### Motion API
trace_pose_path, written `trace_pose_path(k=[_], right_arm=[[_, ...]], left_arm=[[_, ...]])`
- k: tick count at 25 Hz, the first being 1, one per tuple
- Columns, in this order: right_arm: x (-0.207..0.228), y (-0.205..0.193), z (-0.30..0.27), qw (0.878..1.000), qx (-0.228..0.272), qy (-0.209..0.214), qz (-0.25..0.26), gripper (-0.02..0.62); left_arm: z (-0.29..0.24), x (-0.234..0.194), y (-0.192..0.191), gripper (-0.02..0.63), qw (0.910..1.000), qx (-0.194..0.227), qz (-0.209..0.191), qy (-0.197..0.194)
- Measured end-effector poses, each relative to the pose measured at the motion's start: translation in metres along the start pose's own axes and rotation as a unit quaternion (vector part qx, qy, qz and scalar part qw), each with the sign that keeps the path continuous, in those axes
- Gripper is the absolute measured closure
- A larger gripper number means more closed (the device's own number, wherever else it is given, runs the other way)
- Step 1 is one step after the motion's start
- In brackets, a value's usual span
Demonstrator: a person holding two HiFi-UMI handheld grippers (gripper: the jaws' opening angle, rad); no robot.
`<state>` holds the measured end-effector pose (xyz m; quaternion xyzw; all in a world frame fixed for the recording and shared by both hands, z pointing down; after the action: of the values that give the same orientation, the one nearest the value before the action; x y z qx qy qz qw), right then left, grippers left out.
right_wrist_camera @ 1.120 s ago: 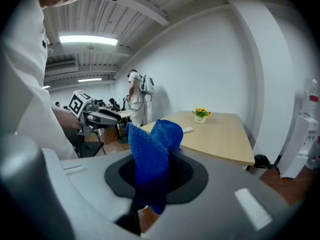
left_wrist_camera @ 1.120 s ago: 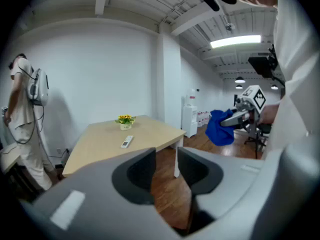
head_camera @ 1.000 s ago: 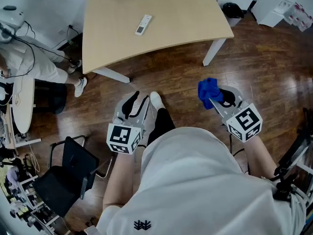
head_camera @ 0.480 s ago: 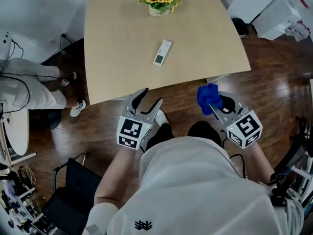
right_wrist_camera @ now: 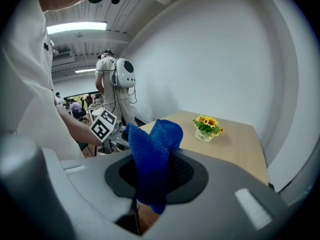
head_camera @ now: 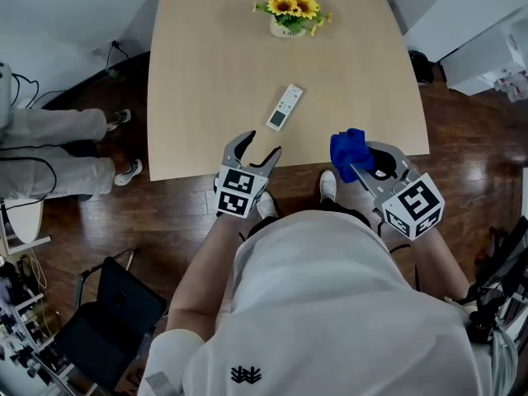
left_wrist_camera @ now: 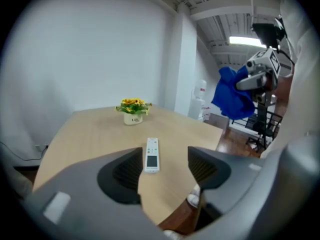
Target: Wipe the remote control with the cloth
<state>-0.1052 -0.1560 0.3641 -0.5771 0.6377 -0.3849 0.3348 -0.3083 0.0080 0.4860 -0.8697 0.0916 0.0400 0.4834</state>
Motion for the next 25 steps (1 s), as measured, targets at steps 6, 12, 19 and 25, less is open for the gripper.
trace_pose_path(k=[6,12,19,25], right_arm=[[0.048,-0.002,0.006,1.0,-0.011,0.012,0.01,0.517],[0.079,-0.005,0.008,0.999,-0.03,0.026,0.012,0.517],[0.108,-0.014,0.016,0.998,-0.053,0.026,0.01,0.517],[0.112,-0.02,0.019,0.998,-0.063,0.018,0.003,0.517]], left_arm=[[-0.068,-0.018,-0.003,0.313,0.9988,-0.038,0.004,0.03],[-0.124,-0.036,-0.009,0.313,0.9952,-0.077,-0.003,0.06],[-0.167,-0.048,-0.016,0.313,0.9929,-0.103,-0.007,0.06],[-0.178,-0.047,-0.023,0.313,0.9911,-0.114,-0.022,0.064]])
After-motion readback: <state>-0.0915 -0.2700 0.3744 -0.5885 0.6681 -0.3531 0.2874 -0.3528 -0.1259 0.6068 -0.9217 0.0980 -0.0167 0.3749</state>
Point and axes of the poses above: the fingertips, and each gripper's own axes: z backward along the fingers, x to its right, y out of its top, the point moved 9 cm from there along z, backward along the fingers, and after that the axes turned 2 degrees about z, right-handed, at the moved point
